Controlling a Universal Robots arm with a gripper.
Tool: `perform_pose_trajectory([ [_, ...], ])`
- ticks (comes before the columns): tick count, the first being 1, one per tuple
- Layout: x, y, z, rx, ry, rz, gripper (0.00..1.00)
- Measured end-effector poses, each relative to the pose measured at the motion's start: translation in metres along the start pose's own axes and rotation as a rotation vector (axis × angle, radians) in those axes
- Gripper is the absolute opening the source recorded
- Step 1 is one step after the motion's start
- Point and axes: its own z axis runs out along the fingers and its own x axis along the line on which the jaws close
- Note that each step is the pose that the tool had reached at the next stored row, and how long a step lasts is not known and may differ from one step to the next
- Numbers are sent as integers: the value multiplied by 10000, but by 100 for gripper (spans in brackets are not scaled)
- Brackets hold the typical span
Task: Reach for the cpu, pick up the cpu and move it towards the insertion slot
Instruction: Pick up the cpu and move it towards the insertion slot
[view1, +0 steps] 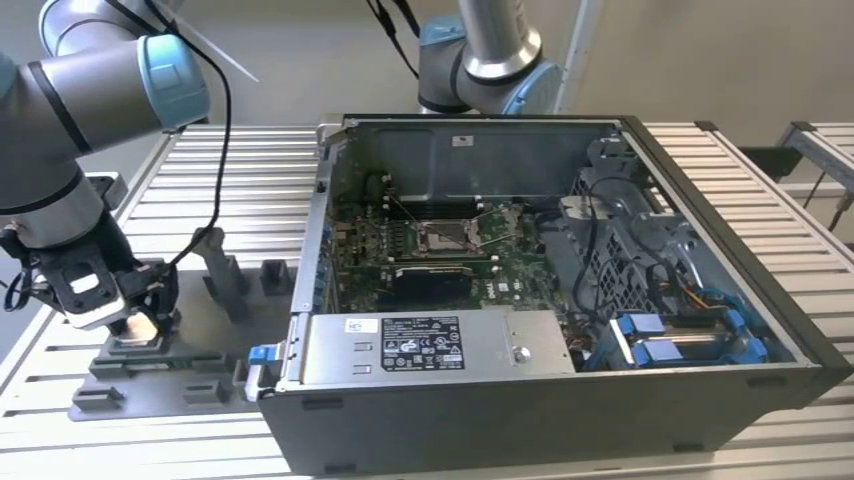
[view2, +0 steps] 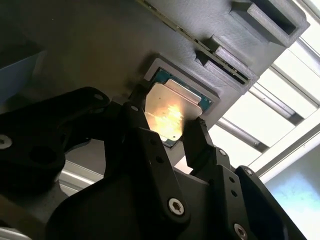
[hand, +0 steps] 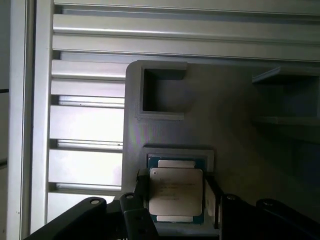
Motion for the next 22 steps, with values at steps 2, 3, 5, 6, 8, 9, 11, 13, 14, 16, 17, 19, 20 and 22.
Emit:
perform_pose_trajectory([
  [2,0,0,1,0,0,0,0],
  [3,0,0,1,0,-1,0,0],
  [5,-1,1,-30,12,0,-1,0],
  [6,-1,2,-66,21,6,-2,0],
  [8,-1,6,-149,28,6,-2,0],
  [9,-1,7,-195,32,9,-2,0],
  [11,-1,11,-287,33,8,-4,0],
  [13,-1,14,-380,33,9,-7,0],
  [14,-1,16,-421,33,8,-7,0],
  [16,-1,19,-515,33,8,-7,0],
  [17,-1,21,-561,32,7,-7,0],
  [19,-2,24,-651,33,8,-7,0],
  [20,-2,26,-696,33,8,-7,0],
  [22,-3,29,-787,33,8,-9,0],
])
